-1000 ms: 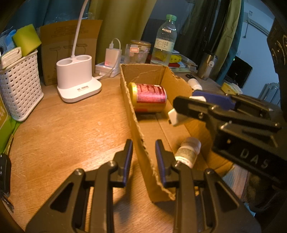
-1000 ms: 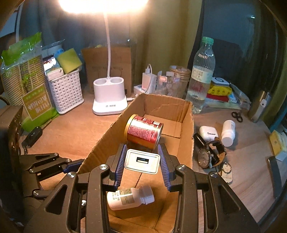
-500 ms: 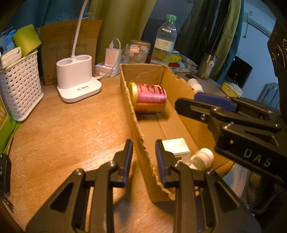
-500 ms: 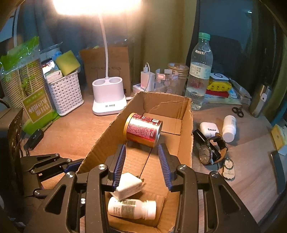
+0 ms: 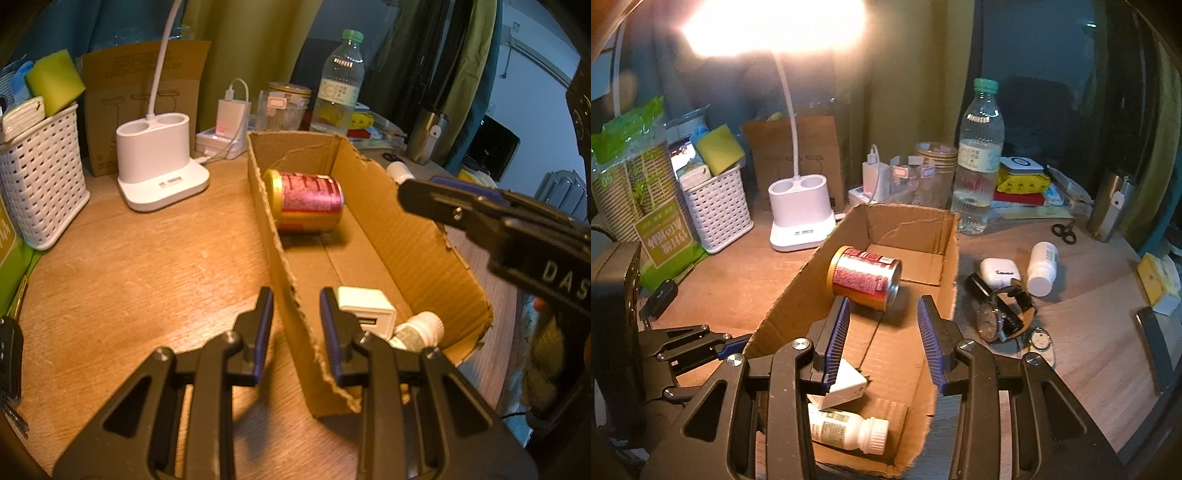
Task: Organize rigid objects
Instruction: 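Open the right tool to drop the charger block into the box, then move the right tool to the black-strap wristwatch and close on it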
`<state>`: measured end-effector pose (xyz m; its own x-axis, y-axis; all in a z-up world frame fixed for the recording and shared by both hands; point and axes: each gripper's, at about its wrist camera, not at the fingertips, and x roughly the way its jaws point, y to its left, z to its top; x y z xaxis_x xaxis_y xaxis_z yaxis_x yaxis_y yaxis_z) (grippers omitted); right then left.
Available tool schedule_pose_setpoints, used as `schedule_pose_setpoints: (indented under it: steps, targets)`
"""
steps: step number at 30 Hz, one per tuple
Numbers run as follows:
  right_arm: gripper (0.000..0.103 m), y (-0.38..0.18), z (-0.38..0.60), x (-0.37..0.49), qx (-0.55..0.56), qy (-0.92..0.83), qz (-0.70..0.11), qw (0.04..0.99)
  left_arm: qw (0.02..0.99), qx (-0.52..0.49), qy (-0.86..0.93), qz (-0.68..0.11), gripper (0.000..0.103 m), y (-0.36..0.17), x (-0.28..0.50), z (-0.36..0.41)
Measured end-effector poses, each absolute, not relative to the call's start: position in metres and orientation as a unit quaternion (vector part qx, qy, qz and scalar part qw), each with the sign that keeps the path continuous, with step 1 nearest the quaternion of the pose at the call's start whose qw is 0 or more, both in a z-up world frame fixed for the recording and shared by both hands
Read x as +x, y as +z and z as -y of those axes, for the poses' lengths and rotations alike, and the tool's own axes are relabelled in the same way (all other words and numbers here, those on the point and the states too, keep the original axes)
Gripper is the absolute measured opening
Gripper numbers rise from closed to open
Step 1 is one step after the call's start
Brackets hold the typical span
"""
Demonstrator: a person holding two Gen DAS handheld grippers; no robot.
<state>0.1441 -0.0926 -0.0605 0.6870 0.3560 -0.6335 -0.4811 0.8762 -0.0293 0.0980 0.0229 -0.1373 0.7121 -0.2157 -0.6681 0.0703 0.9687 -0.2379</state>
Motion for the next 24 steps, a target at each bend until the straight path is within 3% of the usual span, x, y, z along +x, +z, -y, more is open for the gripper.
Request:
schedule_pose_setpoints:
  steps: [24]
  targets:
    - [0.045,-0.061,0.16,0.166,-0.062,0.148,-0.324,0.932,0.92,-0.098,-0.078,-0.371,0.027,-0.138,0.098,-0.023]
